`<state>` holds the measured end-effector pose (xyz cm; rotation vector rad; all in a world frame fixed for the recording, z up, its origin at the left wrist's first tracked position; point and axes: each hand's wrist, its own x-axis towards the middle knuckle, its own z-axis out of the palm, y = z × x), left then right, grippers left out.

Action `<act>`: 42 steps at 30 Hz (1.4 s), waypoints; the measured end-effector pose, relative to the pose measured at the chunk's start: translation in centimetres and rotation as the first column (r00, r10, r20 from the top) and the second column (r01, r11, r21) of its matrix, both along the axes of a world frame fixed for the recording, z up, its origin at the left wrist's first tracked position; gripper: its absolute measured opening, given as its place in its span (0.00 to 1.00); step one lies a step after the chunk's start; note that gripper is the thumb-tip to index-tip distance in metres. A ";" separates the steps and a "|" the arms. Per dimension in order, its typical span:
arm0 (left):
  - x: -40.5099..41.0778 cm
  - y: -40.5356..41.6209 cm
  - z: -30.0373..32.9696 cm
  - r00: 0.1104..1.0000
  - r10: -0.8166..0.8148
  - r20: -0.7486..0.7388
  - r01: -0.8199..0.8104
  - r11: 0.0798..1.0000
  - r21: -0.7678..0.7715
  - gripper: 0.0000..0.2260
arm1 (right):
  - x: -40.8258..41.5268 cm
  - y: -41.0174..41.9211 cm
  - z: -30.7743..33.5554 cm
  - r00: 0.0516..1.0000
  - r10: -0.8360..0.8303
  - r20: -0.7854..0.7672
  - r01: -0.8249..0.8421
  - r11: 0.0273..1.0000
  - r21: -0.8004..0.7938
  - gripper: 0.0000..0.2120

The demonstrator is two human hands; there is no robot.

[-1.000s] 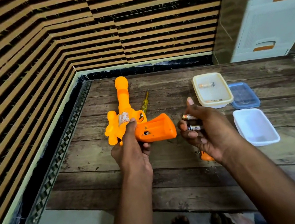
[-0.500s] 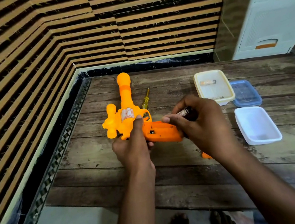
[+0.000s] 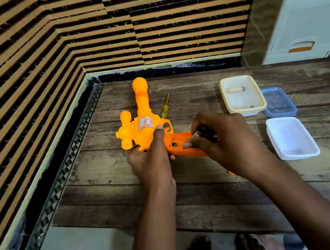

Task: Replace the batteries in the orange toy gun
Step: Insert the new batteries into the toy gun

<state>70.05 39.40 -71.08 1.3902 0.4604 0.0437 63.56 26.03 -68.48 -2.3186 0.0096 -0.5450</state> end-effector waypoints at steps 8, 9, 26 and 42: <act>0.1 0.2 0.2 1.000 0.001 -0.012 -0.001 0.999 -0.046 0.07 | 0.1 -0.3 0.1 0.996 0.083 -0.021 -0.085 0.988 -0.130 0.14; 0.1 0.2 0.3 1.000 0.000 -0.015 -0.001 0.998 -0.055 0.08 | 0.1 -0.4 0.1 0.996 0.089 -0.024 -0.091 0.983 -0.159 0.14; -0.2 -0.2 0.6 0.998 -0.021 -0.056 0.014 0.992 -0.125 0.07 | 0.8 -0.7 -0.8 0.990 0.138 -0.006 -0.132 0.938 -0.320 0.17; 0.1 -0.2 0.6 0.993 -0.007 -0.115 -0.015 0.980 -0.196 0.07 | 0.6 -0.6 -0.3 0.837 0.091 -0.539 0.408 0.552 0.727 0.19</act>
